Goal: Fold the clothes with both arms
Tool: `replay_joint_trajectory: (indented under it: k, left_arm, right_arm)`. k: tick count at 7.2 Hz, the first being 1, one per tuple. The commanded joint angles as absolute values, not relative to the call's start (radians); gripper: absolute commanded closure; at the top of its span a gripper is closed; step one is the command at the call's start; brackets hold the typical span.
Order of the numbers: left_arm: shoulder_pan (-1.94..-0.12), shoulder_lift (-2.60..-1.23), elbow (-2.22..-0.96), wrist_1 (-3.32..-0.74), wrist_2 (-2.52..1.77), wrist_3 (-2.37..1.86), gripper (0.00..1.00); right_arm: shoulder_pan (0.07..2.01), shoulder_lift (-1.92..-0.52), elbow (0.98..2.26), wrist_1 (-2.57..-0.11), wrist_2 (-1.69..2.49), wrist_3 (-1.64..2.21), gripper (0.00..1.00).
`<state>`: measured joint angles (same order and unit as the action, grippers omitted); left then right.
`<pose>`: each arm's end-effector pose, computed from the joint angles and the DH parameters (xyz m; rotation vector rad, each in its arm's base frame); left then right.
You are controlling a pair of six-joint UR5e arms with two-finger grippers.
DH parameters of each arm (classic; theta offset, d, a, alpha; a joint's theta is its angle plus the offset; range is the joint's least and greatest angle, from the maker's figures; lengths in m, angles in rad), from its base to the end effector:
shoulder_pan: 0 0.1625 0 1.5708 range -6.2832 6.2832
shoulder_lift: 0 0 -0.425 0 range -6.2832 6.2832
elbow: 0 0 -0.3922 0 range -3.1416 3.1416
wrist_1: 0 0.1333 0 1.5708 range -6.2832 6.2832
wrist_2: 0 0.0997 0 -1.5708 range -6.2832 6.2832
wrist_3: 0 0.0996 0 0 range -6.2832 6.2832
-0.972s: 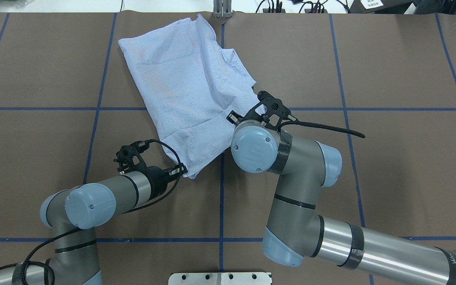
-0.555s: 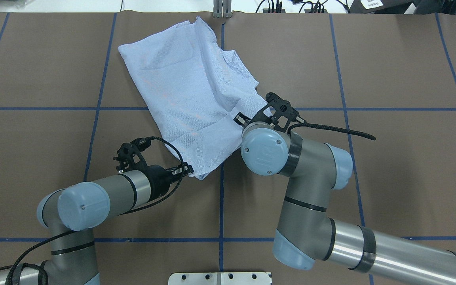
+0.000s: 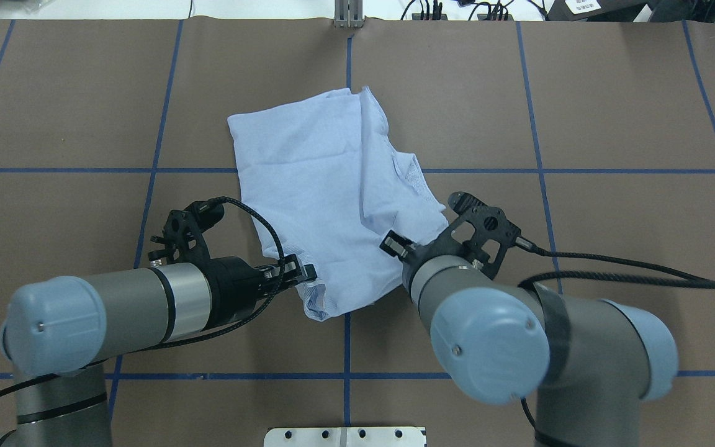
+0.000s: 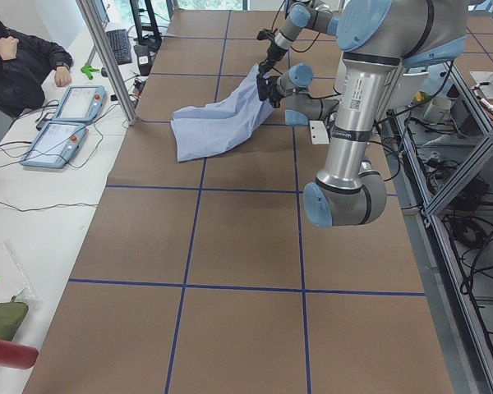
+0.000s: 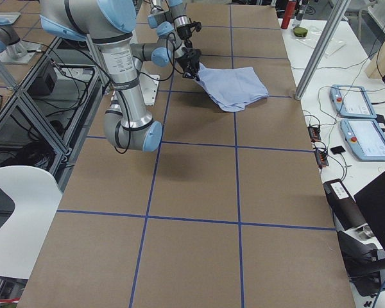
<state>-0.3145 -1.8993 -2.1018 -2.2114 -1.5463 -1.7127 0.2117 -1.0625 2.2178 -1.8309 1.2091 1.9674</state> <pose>0.4330 -0.2836 0.1753 0.1501 1.5047 -0.3852 -0.4536 -0.2699 0.1554 0.2598 -0.9336 0.7229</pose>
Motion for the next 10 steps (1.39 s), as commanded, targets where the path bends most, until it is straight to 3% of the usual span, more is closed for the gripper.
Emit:
replay_joint_trajectory:
  k: [1, 3, 5, 7, 8, 10]
  left_arm:
    - [-0.328, -1.902, -2.291, -2.007, -1.627, -1.709, 1.00]
    - [-0.388, -1.905, -2.284, -1.962, -1.651, -1.640, 1.00]
    - [-0.458, -1.962, -2.174, -1.902, -1.643, -1.587, 1.00]
    - [-0.511, -2.029, -2.004, -1.905, -1.637, -1.517, 1.00]
    - [-0.528, -2.031, -1.984, -1.905, -1.638, -1.467, 1.00]
    - [-0.549, -2.033, -1.927, -1.910, -1.637, -1.453, 1.00]
  right_arm:
    - [0.108, -1.054, 2.426, -2.061, 1.163, 1.994, 1.00]
    - [0.142, -1.048, 2.407, -2.069, 1.164, 1.980, 1.00]
    - [0.246, -0.990, 2.227, -1.984, 1.166, 1.910, 1.00]
    - [0.354, -0.960, 1.977, -1.729, 1.173, 1.834, 1.00]
    - [0.388, -0.956, 1.882, -1.632, 1.184, 1.810, 1.00]
    - [0.411, -0.954, 1.824, -1.601, 1.200, 1.790, 1.00]
